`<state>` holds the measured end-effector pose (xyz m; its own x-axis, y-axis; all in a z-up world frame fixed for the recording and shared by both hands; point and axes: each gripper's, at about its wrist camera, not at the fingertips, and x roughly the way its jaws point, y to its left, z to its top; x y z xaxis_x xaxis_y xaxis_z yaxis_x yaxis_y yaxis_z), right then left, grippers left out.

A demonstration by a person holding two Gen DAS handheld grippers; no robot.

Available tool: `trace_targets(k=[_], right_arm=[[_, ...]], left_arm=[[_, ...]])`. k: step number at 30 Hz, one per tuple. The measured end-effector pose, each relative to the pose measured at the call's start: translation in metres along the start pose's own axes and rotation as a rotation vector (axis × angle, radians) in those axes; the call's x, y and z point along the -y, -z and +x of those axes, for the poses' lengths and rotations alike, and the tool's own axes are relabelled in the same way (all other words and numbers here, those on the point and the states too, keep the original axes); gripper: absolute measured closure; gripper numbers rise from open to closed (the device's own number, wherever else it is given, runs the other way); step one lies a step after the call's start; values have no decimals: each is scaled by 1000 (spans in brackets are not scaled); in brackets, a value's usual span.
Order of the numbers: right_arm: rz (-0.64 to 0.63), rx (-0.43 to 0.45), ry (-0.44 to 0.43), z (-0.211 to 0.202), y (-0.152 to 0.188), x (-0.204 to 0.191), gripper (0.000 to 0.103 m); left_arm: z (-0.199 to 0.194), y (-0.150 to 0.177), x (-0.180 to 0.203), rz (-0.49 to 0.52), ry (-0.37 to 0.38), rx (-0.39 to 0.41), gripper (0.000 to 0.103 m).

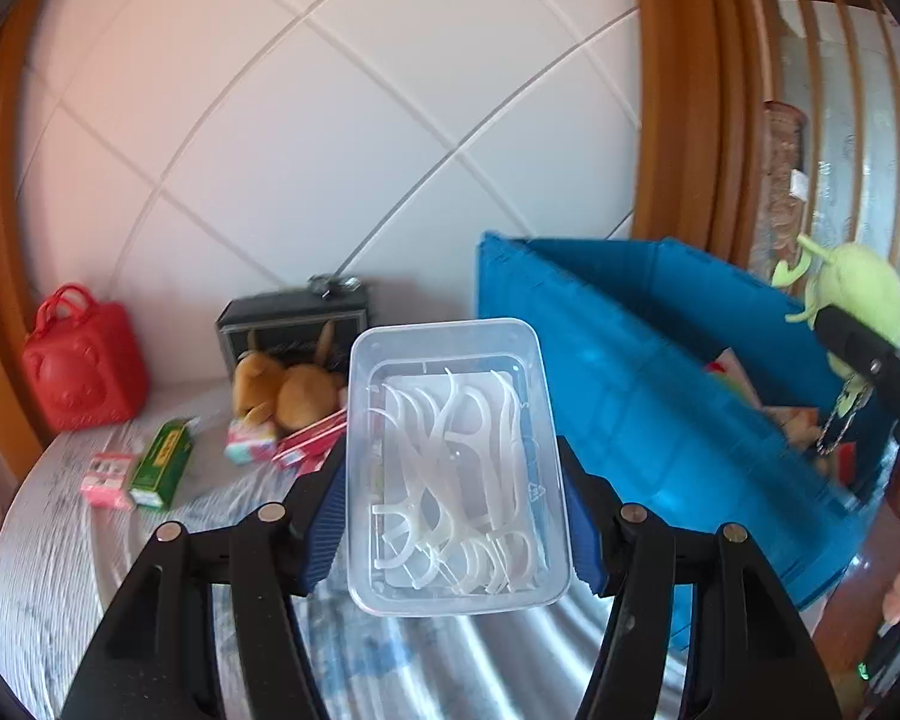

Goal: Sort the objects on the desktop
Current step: 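Open both grippers to drop the floss box and green plush into the crate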

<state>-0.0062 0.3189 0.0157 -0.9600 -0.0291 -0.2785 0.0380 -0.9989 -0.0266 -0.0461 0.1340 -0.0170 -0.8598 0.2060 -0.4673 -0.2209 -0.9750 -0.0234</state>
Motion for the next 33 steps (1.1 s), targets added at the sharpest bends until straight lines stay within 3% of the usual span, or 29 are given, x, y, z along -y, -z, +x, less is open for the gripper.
trace_targets(k=[8,16,24,33], right_arm=[[43,40,116,-14,2,101,34],[77,10,217,1,14,175,34],[103,-22,257,20,19,217,34],[110,-44,255,37,25,228,32]], left_arm=[[-6,-42,110,75,84,91,42],[20,-46,198,162,144,5,42],[39,-40,226,178,129,-46,42],[47,-40,225,167,124,-74,42]])
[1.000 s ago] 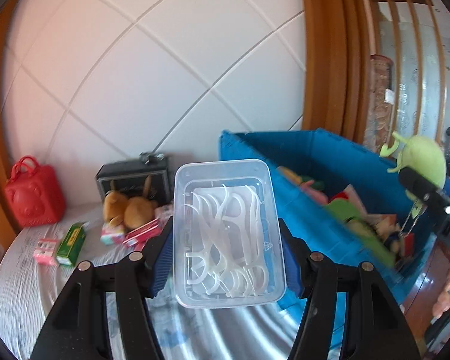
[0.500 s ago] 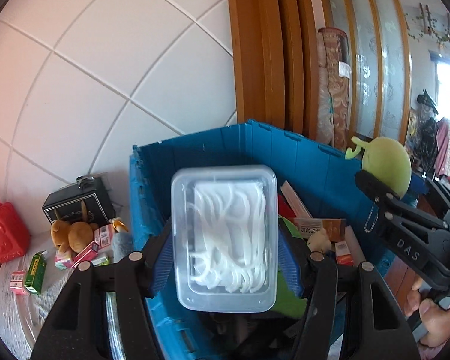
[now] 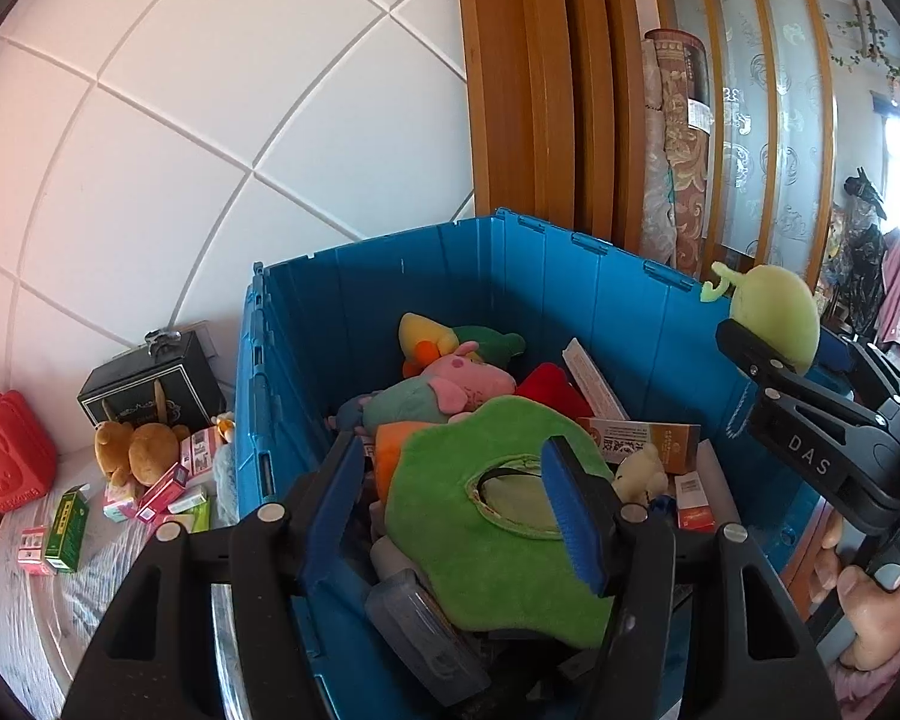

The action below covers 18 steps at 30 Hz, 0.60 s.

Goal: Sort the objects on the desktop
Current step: 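Open both grippers to drop the floss box and green plush into the crate, then move both grippers back toward the items on the bed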

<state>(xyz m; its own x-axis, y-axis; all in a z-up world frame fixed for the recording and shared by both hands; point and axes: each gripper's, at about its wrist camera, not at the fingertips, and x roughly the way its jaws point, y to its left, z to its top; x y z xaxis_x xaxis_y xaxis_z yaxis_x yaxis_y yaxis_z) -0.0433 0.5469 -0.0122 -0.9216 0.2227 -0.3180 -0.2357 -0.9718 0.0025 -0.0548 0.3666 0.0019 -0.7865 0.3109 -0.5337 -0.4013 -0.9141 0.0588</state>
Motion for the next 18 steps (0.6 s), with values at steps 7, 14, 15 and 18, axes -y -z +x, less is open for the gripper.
trace_targets(k=[7,14,15,18], right_arm=[[-7,19,9,-3,-1,-1,0],[-18,19,17,-12,1,-3,0],[-20,19,15,-13,1,-4,0],[-27,22,4,-18,2,-10,0]], left_arm=[[-2,1,-2,-10,0,11,37],[-14,6,-11,-42,-3,24,37],[-16,6,-14,-50,-7,28,37],[-28,9,-27,-81,-31,54,37]])
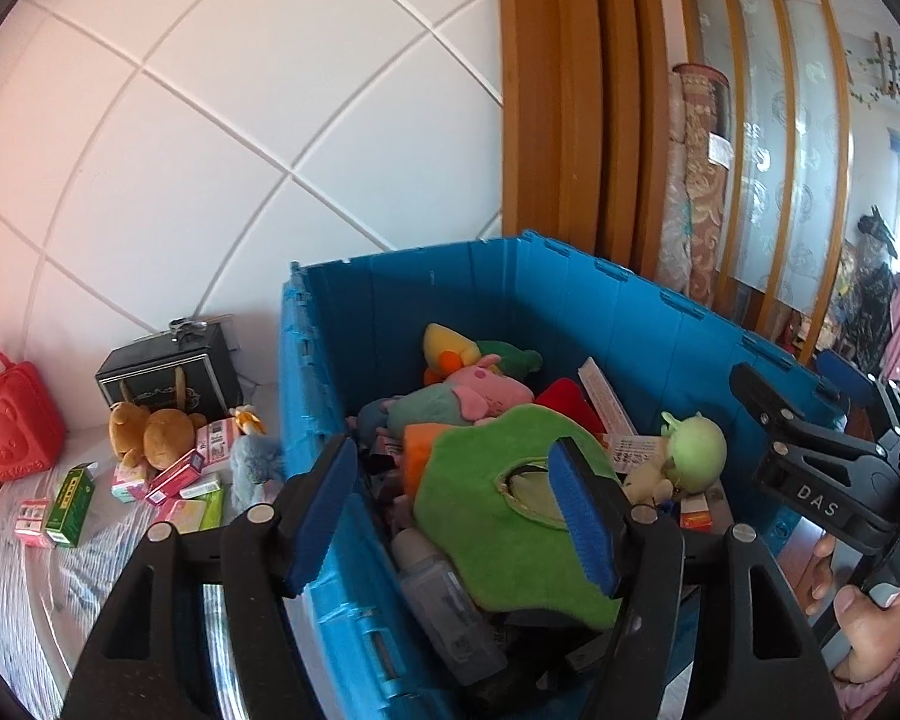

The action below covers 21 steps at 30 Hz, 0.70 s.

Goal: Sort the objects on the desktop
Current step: 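Move both grippers back toward the items on the bed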

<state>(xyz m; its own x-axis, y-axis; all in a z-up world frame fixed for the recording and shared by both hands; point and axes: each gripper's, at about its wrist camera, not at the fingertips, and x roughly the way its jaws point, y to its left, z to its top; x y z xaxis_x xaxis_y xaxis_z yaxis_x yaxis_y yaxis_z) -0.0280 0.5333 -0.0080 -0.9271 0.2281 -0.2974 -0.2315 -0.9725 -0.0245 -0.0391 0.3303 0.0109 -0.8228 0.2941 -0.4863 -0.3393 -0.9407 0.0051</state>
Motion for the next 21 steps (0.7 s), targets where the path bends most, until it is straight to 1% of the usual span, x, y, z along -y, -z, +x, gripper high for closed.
trace_targets(k=[4,9,13,18,21], right_arm=[[-13,10,-35,-6,-1,-13,0],[-34,21,-90,-13,-4,-38,0],[-61,28,-140,-20,-5,-65,0],[-94,59,-209,-37,-12,-105,0],[-119,79,-230,-49,-17,-131,0]], left_arm=[[-14,5,-26,-38,-44,22,37],[-19,14,-65,-104,-107,2,37],[-27,24,-97,-142,-157,-9,37],[-39,35,-137,-177,-204,-10,37],[-45,42,-162,-200,-222,-12,37]])
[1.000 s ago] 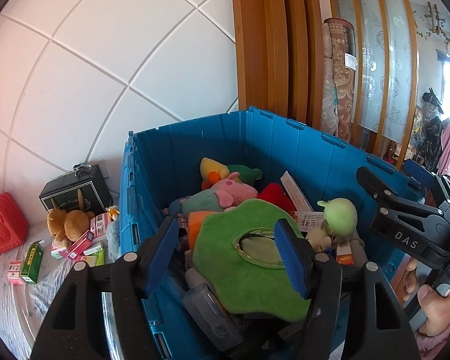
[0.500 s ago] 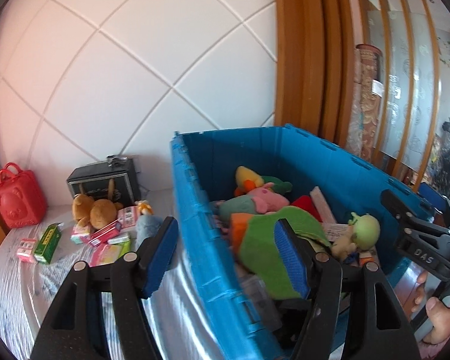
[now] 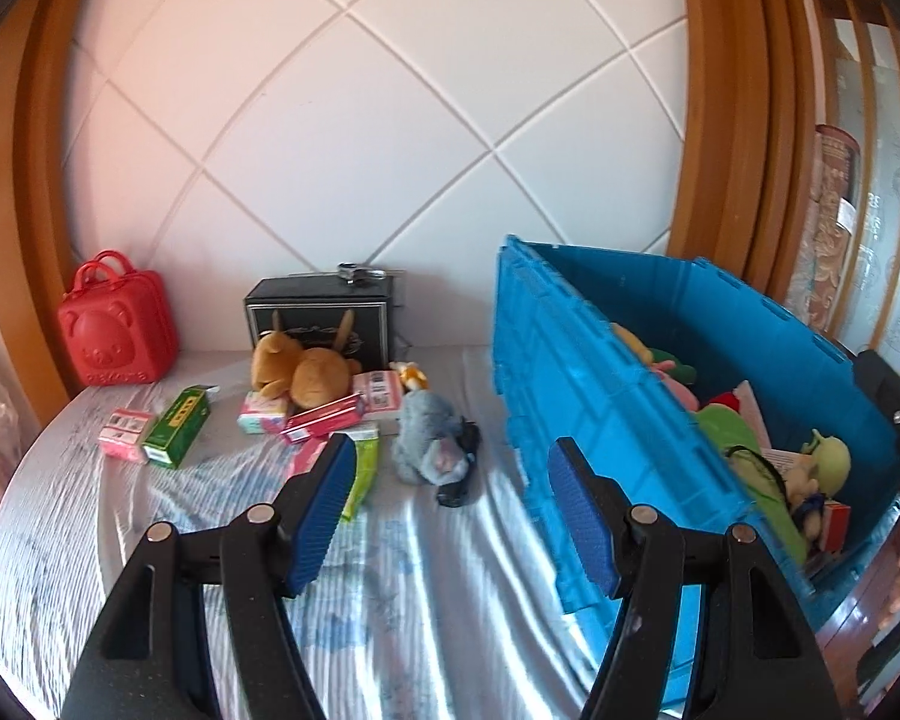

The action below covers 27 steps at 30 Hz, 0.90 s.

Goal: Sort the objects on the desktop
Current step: 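Move both grippers back toward the items on the bed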

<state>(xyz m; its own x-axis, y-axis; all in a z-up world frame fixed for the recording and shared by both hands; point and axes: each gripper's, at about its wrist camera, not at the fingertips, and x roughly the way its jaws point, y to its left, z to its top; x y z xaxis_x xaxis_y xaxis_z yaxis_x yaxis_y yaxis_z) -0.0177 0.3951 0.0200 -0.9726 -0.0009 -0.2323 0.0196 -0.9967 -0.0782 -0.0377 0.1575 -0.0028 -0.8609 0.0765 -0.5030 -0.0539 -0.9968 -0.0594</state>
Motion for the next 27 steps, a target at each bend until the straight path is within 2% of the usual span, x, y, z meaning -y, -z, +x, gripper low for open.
trace_targets(k=[8,13,19,27], right_arm=[[-43,33,-87,-6,-19,-79,0],[-56,6,-130,6,-20,-127,0],[-49,-69,-160,30,-14,-176,0],[-19,-238,-161,87,3,-226,0]], left_arm=[[4,4,-82,-54,-49,-30,37],[12,6,-133,-67,-87,-58,37],[29,11,-202,-87,-149,-109,37],[65,24,-292,-134,-219,-215,37]])
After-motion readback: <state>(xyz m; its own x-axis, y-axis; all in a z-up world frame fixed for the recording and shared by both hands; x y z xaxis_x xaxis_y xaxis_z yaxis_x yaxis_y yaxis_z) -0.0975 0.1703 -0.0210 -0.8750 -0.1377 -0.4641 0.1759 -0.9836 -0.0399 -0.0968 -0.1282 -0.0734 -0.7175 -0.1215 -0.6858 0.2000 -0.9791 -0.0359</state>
